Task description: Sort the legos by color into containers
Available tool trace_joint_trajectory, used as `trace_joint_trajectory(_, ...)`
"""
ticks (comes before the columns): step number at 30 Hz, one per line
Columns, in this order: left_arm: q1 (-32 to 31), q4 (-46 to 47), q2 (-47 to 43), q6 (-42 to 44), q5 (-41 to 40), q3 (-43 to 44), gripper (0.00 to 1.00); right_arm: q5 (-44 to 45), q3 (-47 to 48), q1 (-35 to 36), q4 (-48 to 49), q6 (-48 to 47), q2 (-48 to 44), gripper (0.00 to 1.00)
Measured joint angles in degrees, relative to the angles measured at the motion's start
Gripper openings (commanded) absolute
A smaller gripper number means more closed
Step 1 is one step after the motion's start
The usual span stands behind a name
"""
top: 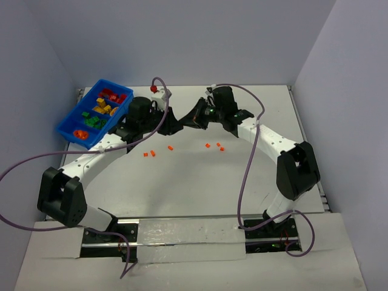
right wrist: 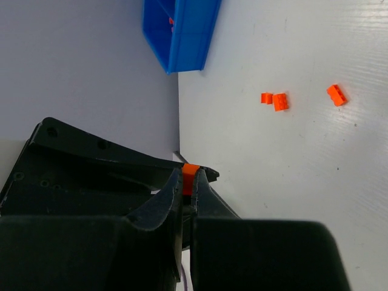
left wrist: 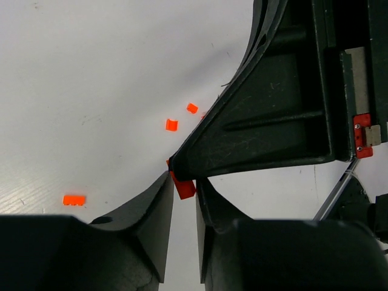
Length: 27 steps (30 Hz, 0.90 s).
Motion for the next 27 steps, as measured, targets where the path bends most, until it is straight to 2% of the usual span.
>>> trace_joint_trajectory(4,-0.01,-0.67,0.00,-0.09,-0.19,0.68,0.26,-0.17,0.00,0.14,0.77,-0.25,0.00,0.00)
trace_joint_trajectory(7,0.20,-0.97,0.02,-0.36,-0.17,0.70,0.07,0.07,0.00,0.29,0.92,-0.91,0.00,0.00)
trace_joint_trajectory(8,0.31,-1.21,0.02,-0.50,-0.17,0.70,0.00,0.20,0.00,0.35,0.92,-1.22,0.00,0.09)
trace_joint_trajectory(9,0.45,-1.31,0.07,-0.84,0.01,0.70,0.00,0.33,0.00,0.42,0.99,-1.54,0.00,0.18)
trace_joint_trajectory(11,0.94,-1.53,0.09,-1.33,0.51,0.70,0.00,0.50,0.00,0.64,1.18,-2.03,0.00,0.53)
trace_joint_trajectory(13,1.39,-1.87,0.08,-1.32,1.05,0.70,0.00,0.68,0.00,0.76,1.19,-2.37,0.00,0.71)
trace_joint_trajectory(15,2.18,-2.26,0.05,-1.21,1.69,0.69,0.00,0.76,0.00,0.77,1.17,-2.83,0.00,0.82)
trace_joint_trajectory(17,3.75,-2.69,-0.36,-0.87,2.08,0.42,0.00,0.55,0.00,0.78,1.07,-3.02,0.00,0.86)
trace_joint_trajectory(21,10.62,-4.03,-4.57,1.77,3.18,-3.46,0.00,-0.06,0.00,0.53,1.05,-3.90,0.00,0.88)
trace_joint_trajectory(24,18.64,-9.01,-8.66,5.75,3.64,-5.68,0.00,-0.86,0.03,-0.28,0.97,-5.95,0.00,0.90)
trace_joint_trajectory(27,28.96,-16.72,-9.67,13.12,5.08,-4.10,0.00,-0.89,0.96,-1.95,-1.20,-11.34,0.00,0.95)
